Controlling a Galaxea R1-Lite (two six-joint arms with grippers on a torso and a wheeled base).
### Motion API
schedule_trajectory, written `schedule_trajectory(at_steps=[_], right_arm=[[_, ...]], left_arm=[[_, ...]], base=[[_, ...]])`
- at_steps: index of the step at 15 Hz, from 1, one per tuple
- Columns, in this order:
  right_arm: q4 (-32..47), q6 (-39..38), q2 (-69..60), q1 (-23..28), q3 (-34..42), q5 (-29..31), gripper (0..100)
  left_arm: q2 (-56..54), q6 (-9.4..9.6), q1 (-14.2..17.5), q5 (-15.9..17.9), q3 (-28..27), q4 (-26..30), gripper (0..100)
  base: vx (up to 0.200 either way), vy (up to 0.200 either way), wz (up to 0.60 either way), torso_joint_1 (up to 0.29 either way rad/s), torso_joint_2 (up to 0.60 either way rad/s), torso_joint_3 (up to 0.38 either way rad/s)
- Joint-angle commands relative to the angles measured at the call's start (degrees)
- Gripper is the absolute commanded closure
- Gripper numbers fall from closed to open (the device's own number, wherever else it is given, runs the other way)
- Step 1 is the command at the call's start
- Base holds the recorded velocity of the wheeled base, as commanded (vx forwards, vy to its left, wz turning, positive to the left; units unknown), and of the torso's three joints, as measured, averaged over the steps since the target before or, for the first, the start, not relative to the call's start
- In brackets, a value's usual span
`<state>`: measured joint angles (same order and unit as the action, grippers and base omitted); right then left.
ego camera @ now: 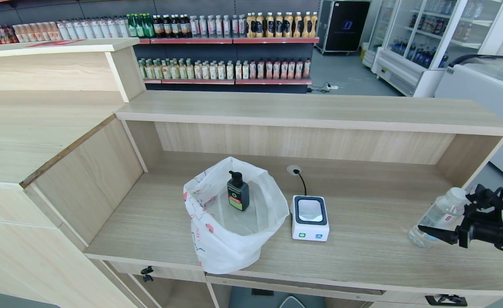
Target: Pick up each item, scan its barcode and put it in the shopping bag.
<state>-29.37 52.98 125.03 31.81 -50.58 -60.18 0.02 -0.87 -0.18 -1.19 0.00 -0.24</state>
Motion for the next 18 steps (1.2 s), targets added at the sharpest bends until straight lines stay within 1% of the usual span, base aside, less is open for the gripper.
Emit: schedule_trajectory(at_steps=[1,5,11,12,18], right_arm=[[-0.08,0.11,1.27,-0.78,-0.75,-0.02,0],[-0.08,0.11,3.03,-1.92,-2.86,0.07,0],[0.01,0.02,3.65,-3.24,-2.68,-0.02,0],[0.01,0.02,3.56,-3.33,-2.77,-0.02,100],[0.01,0.02,3.21,-3.42,-3.39,-0.02,100]], left_arm=[[-0.02,-0.01,0.01,-0.04,0.00,-0.02,0],[-0.02,-0.01,0.01,-0.04,0.00,-0.02,0],[-0.02,-0.01,0.01,-0.04,0.00,-0.02,0],[-0.02,-0.01,0.01,-0.04,0.00,-0.02,0],[-0.02,-0.01,0.01,-0.04,0.00,-0.02,0]], base=[[0.000,0.000,0.00,0.000,0.00,0.000],[0.000,0.000,0.00,0.000,0.00,0.000],[0.000,0.000,0.00,0.000,0.00,0.000],[0.000,0.000,0.00,0.000,0.00,0.000],[0.000,0.000,0.00,0.000,0.00,0.000]])
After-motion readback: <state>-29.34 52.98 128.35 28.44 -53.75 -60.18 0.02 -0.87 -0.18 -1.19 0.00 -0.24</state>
